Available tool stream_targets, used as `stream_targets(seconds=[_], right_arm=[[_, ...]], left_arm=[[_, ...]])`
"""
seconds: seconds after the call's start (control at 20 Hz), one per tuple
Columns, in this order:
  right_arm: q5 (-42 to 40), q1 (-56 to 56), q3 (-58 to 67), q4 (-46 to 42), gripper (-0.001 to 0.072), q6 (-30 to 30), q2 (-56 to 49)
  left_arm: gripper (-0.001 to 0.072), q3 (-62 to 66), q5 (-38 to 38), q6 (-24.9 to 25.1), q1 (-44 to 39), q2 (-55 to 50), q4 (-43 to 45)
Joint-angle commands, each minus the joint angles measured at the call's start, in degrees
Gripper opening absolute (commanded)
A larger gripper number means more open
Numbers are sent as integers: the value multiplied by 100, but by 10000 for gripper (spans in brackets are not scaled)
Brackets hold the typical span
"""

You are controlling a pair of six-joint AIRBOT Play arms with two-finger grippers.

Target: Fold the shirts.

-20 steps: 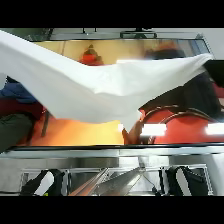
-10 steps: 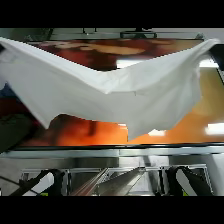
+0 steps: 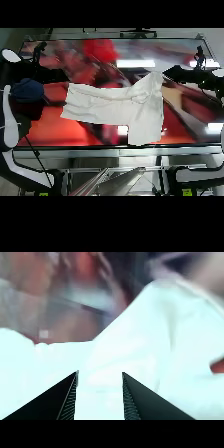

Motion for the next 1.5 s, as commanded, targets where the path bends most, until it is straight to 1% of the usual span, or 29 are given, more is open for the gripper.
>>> stream_targets(seconds=[0.0,0.1,0.15,0.2,0.25,0.35,0.45,0.5,0.7,0.85,0.9,1.0,1.05,1.1,1.15,1.2,1.4,1.45], right_arm=[[404,-542,96,118,323,7,-184],[1130,-968,92,13,314,11,-7],[1539,-1132,70,-120,243,11,46],[1915,-1263,-9,-319,224,57,103],[2138,-1360,-146,-573,226,107,162],[2247,-1502,-516,-1075,226,118,319],[2225,-1622,-940,-1220,226,87,476],[2225,-1663,-1121,-1237,226,85,533],[2166,-1751,-1600,-1252,225,-81,671],[2194,-1751,-1738,-1300,225,-83,682],[2232,-1753,-1786,-1298,226,-85,682],[2247,-1751,-1976,-1478,226,-79,682],[2225,-1749,-2122,-1486,228,-79,682],[2151,-1744,-2288,-1486,280,-81,680],[1941,-1731,-2476,-1484,449,-81,680],[1683,-1690,-2634,-1504,523,-96,669],[1012,-1292,-2769,-1513,514,-168,356],[796,-1150,-2767,-1510,444,-166,267]], left_arm=[[713,431,-420,-581,321,-702,1073],[706,52,-671,-737,595,-682,780],[705,-317,-793,-730,691,-636,566],[706,-791,-929,-706,758,-564,455],[706,-1276,-988,-636,793,-459,466],[706,-2304,-822,-415,804,-155,553],[705,-3029,-463,-286,824,81,531],[687,-3279,-271,-260,820,162,446],[686,-3707,44,343,654,219,-619],[683,-3757,81,420,560,221,-684],[529,-3720,-24,448,562,219,-678],[112,-3617,-133,542,562,221,-684],[1,-3585,-111,579,562,221,-697],[0,-3571,-68,579,560,221,-695],[0,-3574,-24,577,560,219,-697],[0,-3574,-15,579,560,219,-697],[0,-3574,-48,573,560,221,-697],[0,-3571,-72,573,560,221,-695]])
